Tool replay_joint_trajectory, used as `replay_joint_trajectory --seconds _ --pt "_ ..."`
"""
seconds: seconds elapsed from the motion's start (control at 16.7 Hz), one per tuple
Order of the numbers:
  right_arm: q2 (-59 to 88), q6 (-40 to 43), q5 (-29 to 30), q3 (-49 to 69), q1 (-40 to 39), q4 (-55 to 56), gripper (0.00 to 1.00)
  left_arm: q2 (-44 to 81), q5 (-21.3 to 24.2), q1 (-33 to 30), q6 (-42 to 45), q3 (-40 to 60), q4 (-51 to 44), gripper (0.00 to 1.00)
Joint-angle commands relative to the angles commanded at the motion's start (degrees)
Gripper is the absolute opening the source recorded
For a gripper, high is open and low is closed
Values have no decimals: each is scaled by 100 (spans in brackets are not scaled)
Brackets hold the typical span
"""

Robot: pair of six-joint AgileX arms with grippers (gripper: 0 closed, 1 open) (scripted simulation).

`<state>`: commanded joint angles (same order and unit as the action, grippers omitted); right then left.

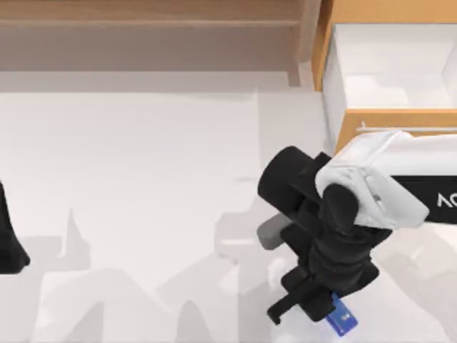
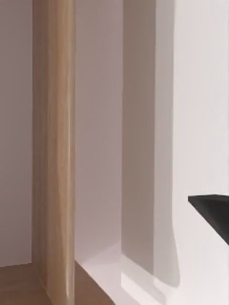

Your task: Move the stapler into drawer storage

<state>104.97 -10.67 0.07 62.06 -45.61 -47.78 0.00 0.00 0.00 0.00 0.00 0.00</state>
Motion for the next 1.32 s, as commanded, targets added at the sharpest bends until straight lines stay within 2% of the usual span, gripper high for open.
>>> replay_joint_trajectory --seconds 0.6,0.96,1.32 --pt "-166 44 -30 476 126 -182 0 0 0 0 0 0 0 100" --pt "-27 268 -38 2670 957 -554 0 0 0 0 0 0 0 100" --pt "1140 424 237 5037 2609 -1412 0 0 0 0 0 0 0 100"
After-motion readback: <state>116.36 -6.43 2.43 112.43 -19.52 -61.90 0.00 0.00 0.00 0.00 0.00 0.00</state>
